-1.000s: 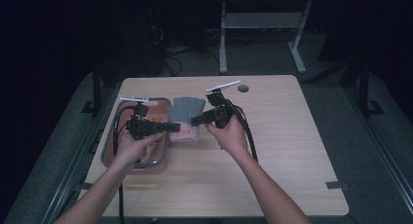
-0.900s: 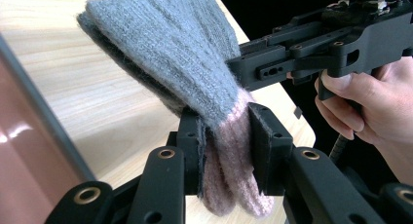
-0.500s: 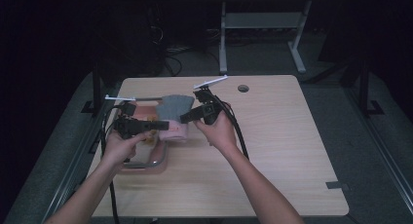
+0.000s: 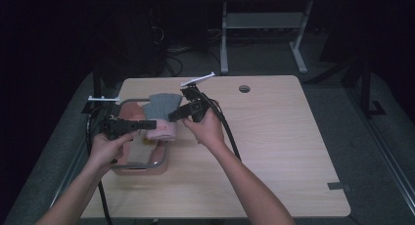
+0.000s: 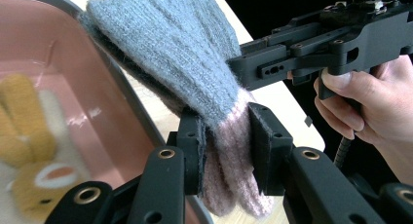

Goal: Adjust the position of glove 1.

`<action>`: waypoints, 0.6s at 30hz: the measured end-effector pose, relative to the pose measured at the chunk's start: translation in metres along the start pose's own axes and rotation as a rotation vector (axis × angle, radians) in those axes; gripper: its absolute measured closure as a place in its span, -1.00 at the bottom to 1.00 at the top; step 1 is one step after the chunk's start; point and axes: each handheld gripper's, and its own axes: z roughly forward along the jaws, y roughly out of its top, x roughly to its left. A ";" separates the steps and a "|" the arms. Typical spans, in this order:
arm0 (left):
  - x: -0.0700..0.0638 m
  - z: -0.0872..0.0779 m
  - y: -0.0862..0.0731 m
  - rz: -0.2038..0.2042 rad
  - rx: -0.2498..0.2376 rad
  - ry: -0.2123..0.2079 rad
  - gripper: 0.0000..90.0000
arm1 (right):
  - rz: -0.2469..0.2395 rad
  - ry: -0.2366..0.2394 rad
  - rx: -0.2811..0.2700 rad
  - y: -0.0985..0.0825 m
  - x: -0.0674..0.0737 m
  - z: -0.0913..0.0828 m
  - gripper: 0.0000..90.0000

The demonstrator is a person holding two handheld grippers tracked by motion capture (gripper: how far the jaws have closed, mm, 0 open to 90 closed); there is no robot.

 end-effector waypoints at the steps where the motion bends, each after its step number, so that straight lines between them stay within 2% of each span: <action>1: 0.001 -0.001 0.000 -0.001 -0.001 0.003 0.53 | -0.003 0.001 0.000 0.001 0.001 0.002 0.60; 6: 0.008 -0.009 -0.005 -0.006 -0.012 0.004 0.54 | -0.008 0.008 0.010 0.003 0.006 0.010 0.60; 9: 0.011 -0.012 -0.007 -0.030 -0.022 0.004 0.54 | -0.007 0.016 0.016 0.004 0.008 0.015 0.60; 18: 0.020 -0.023 -0.011 -0.043 -0.030 0.018 0.54 | -0.007 0.033 0.030 0.009 0.014 0.028 0.60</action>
